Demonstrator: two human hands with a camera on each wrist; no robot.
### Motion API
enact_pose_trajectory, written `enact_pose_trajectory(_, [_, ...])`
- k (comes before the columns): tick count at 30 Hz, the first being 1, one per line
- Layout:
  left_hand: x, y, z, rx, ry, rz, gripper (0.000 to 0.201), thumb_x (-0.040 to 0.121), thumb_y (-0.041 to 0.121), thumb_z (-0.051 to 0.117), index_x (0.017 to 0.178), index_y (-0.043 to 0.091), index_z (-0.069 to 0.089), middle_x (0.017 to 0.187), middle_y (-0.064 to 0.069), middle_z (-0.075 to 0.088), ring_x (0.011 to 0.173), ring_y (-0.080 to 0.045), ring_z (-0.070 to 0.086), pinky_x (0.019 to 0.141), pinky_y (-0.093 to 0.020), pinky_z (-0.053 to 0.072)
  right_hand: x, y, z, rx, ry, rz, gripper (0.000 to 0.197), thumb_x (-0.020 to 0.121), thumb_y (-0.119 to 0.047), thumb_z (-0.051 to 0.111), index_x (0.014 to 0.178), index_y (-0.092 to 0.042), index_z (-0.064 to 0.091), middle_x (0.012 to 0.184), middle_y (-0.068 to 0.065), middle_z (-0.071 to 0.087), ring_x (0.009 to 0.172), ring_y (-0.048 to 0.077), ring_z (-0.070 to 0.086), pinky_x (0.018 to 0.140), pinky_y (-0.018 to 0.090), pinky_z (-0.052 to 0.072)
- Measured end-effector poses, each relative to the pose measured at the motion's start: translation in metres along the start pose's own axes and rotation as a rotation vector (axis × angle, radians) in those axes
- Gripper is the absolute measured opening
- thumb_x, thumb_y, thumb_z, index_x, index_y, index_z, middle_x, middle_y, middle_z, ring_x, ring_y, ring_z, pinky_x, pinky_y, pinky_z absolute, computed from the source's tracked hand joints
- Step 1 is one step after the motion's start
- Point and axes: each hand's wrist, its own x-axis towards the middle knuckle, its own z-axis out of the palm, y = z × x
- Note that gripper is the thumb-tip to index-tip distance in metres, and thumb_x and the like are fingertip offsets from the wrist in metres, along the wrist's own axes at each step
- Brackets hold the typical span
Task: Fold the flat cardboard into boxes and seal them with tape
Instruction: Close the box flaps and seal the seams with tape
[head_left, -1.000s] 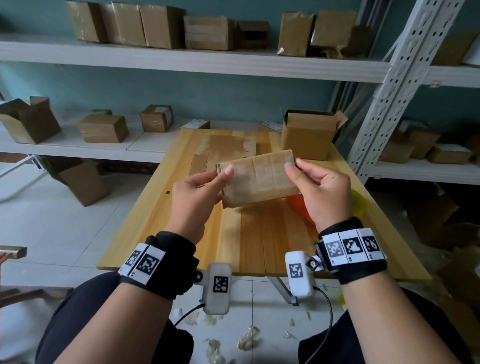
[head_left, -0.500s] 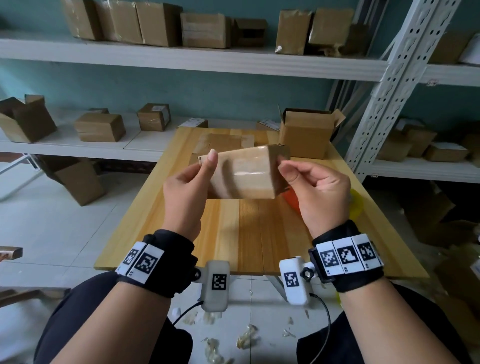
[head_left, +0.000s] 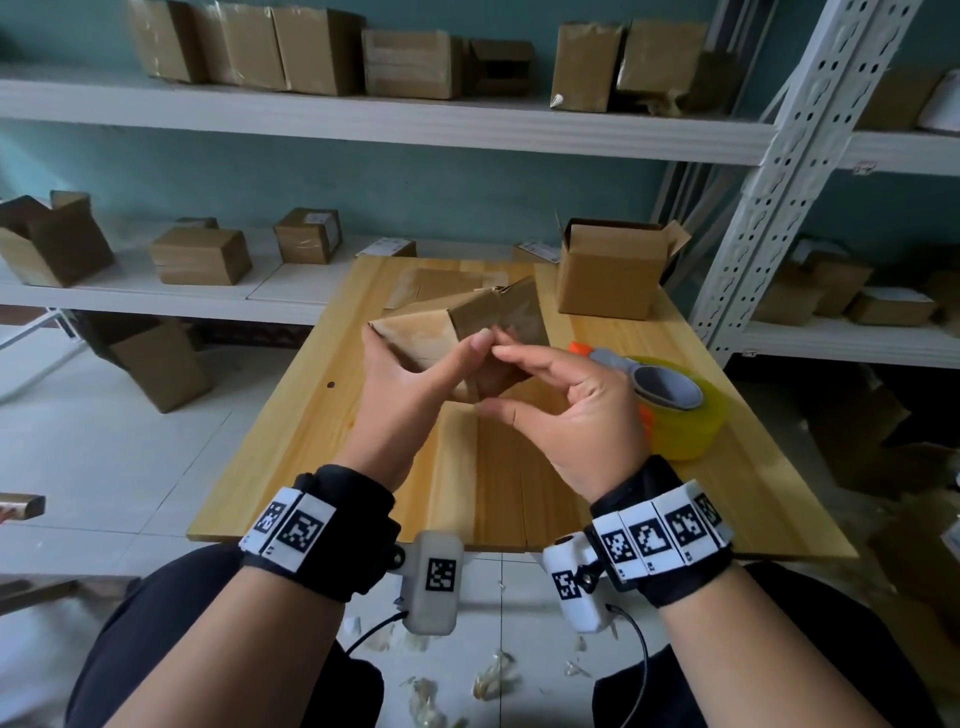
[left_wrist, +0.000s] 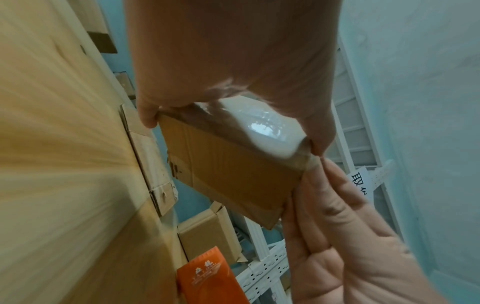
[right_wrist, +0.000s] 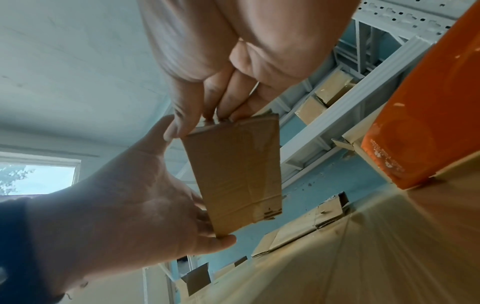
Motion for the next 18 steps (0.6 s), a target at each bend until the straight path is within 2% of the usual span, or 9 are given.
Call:
enact_pose_trajectory(3, [-0.004, 0.003, 0.004, -0.022, 0.039, 0.042, 0.082, 0.071, 0.044, 0.094, 0.132, 0.015, 0.047, 0.117, 0.004, 0.074, 0.104, -0.002, 0.074, 0.081, -0.019, 0.057, -0.001, 0.002, 0.002, 0.000, 0.022, -0.009, 0.049, 0.076, -0.016, 0.092, 0.122, -0.017, 0.075, 0.129, -0.006, 0.073, 0.122, 0.006, 0.068, 0.104, 0.038, 0.057])
enact_pose_trajectory(5, [-0.002, 0.001, 0.004, -0.022, 0.064, 0.035, 0.098, 0.069, 0.048, 0.097, 0.142, 0.013, 0.041, 0.125, 0.002, 0.071, 0.111, -0.003, 0.072, 0.092, -0.026, 0.058, -0.003, 0.001, 0.004, 0.000, 0.051, -0.026, 0.048, 0.075, -0.016, 0.093, 0.120, -0.016, 0.076, 0.127, -0.005, 0.074, 0.120, 0.007, 0.070, 0.102, 0.039, 0.058])
enact_pose_trajectory(7, [0.002, -0.002, 0.002, -0.038, 0.060, -0.014, 0.143, 0.061, 0.058, 0.099, 0.164, 0.017, 0.010, 0.149, -0.001, 0.058, 0.131, -0.008, 0.062, 0.113, -0.037, 0.050, -0.002, -0.001, 0.003, -0.008, 0.070, -0.056, 0.047, 0.075, -0.016, 0.094, 0.119, -0.014, 0.076, 0.126, -0.004, 0.075, 0.120, 0.007, 0.070, 0.102, 0.038, 0.058])
enact_pose_trajectory(8, [0.004, -0.002, 0.001, -0.053, 0.044, -0.042, 0.160, 0.057, 0.062, 0.099, 0.167, 0.022, -0.010, 0.158, -0.001, 0.050, 0.140, -0.009, 0.055, 0.120, -0.040, 0.042, -0.002, -0.001, 0.001, -0.010, 0.067, -0.069, 0.048, 0.075, -0.016, 0.094, 0.119, -0.013, 0.076, 0.127, -0.003, 0.074, 0.121, 0.008, 0.069, 0.103, 0.037, 0.058])
enact_pose_trajectory(10, [0.004, -0.002, 0.001, -0.068, 0.030, -0.069, 0.172, 0.053, 0.063, 0.099, 0.163, 0.029, -0.027, 0.165, 0.000, 0.040, 0.145, -0.010, 0.048, 0.122, -0.037, 0.036, -0.001, -0.001, -0.002, -0.021, 0.045, -0.088, 0.049, 0.075, -0.015, 0.094, 0.120, -0.010, 0.075, 0.129, -0.003, 0.073, 0.125, 0.008, 0.067, 0.106, 0.034, 0.055])
enact_pose_trajectory(12, [0.002, -0.002, 0.003, -0.086, 0.051, -0.065, 0.169, 0.054, 0.060, 0.099, 0.164, 0.033, -0.025, 0.167, -0.001, 0.036, 0.146, -0.011, 0.046, 0.118, -0.034, 0.036, -0.001, -0.001, -0.003, -0.046, 0.027, -0.104, 0.049, 0.076, -0.014, 0.093, 0.121, -0.008, 0.075, 0.133, -0.002, 0.071, 0.129, 0.007, 0.064, 0.108, 0.031, 0.053])
enact_pose_trajectory(15, [0.000, -0.001, 0.005, -0.106, 0.087, -0.038, 0.155, 0.060, 0.061, 0.096, 0.165, 0.042, -0.017, 0.175, -0.003, 0.021, 0.155, -0.014, 0.034, 0.120, -0.037, 0.033, -0.001, -0.002, -0.004, -0.071, 0.010, -0.118, 0.045, 0.079, -0.012, 0.091, 0.120, -0.004, 0.074, 0.139, 0.001, 0.068, 0.139, 0.006, 0.055, 0.112, 0.024, 0.047])
enact_pose_trajectory(17, [0.000, -0.002, 0.004, -0.029, 0.087, -0.022, 0.141, 0.060, 0.074, 0.091, 0.166, 0.051, 0.001, 0.176, -0.001, 0.018, 0.157, -0.017, 0.031, 0.123, -0.049, 0.034, 0.000, -0.003, -0.005, -0.087, -0.009, -0.129, 0.044, 0.081, -0.015, 0.090, 0.121, -0.004, 0.074, 0.143, 0.003, 0.065, 0.146, 0.009, 0.048, 0.116, 0.030, 0.045])
enact_pose_trajectory(18, [-0.002, -0.001, 0.004, 0.023, 0.083, -0.017, 0.129, 0.059, 0.081, 0.088, 0.164, 0.052, 0.018, 0.172, -0.001, 0.026, 0.154, -0.019, 0.037, 0.120, -0.053, 0.039, 0.001, -0.004, -0.007, -0.096, -0.023, -0.130, 0.046, 0.082, -0.019, 0.089, 0.122, -0.005, 0.073, 0.145, 0.003, 0.063, 0.149, 0.011, 0.044, 0.119, 0.036, 0.044])
